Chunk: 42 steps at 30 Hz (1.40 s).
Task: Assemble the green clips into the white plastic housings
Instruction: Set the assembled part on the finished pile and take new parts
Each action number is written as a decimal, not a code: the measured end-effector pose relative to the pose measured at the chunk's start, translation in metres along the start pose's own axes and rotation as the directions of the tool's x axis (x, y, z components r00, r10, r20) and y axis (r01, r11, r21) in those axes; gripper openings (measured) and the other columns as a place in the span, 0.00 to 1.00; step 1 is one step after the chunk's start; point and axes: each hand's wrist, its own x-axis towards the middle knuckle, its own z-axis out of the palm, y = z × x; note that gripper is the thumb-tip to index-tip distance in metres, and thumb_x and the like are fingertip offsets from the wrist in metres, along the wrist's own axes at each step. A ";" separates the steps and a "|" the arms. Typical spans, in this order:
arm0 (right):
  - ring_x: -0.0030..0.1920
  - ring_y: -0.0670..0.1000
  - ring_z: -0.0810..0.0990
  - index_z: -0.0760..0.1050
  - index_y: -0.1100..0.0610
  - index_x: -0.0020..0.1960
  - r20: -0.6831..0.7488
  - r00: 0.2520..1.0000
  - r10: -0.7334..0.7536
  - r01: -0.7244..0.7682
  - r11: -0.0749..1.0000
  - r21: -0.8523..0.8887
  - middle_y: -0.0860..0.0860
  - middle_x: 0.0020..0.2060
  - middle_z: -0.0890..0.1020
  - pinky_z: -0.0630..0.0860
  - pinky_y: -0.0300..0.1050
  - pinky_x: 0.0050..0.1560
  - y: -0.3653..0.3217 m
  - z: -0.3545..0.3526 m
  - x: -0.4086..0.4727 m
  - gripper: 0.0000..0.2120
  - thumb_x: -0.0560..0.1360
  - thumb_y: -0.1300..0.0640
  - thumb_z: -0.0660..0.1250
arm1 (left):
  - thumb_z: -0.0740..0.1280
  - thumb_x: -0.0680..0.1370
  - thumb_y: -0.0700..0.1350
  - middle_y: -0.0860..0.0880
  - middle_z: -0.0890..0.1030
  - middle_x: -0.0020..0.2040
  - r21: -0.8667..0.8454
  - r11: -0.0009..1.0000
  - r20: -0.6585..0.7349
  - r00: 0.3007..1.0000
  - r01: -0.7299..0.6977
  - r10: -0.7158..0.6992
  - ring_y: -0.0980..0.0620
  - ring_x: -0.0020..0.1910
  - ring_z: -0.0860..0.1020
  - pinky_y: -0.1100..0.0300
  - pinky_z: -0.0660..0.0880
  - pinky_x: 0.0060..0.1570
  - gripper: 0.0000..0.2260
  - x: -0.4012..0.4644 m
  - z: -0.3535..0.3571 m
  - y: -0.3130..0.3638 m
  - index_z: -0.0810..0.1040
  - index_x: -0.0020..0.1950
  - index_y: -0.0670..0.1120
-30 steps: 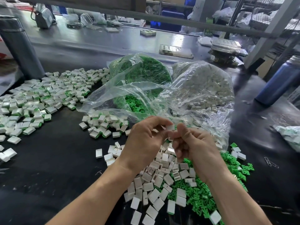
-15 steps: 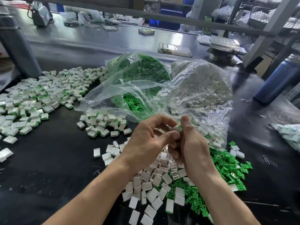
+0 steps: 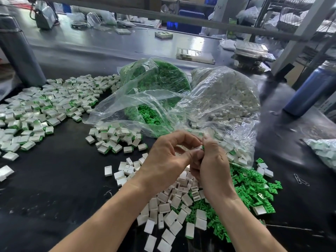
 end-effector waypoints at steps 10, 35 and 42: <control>0.23 0.47 0.66 0.84 0.51 0.43 -0.083 0.996 -0.024 0.018 0.998 -0.065 0.46 0.23 0.70 0.63 0.45 0.26 0.007 0.004 0.002 0.28 0.81 0.40 0.49 | 0.75 0.78 0.40 0.52 0.86 0.50 0.033 0.999 -0.029 1.000 -0.008 0.009 0.51 0.47 0.85 0.55 0.83 0.50 0.03 -0.001 0.001 0.003 0.84 0.50 0.47; 0.24 0.46 0.64 0.82 0.50 0.31 -0.034 0.999 -0.041 0.038 0.996 -0.084 0.45 0.23 0.71 0.62 0.37 0.24 -0.001 -0.011 0.003 0.32 0.83 0.36 0.52 | 0.76 0.76 0.45 0.52 0.85 0.49 0.041 0.999 -0.110 0.994 0.004 0.000 0.51 0.47 0.84 0.56 0.83 0.50 0.06 0.005 -0.012 0.000 0.83 0.51 0.48; 0.27 0.39 0.74 0.82 0.52 0.38 -0.044 0.999 -0.021 -0.003 0.872 -0.490 0.42 0.25 0.78 0.69 0.39 0.34 -0.001 -0.043 0.010 0.21 0.83 0.43 0.64 | 0.74 0.77 0.43 0.54 0.84 0.44 0.272 0.953 -0.248 0.967 0.131 -0.062 0.60 0.45 0.83 0.69 0.79 0.44 0.05 0.007 -0.048 -0.003 0.82 0.51 0.52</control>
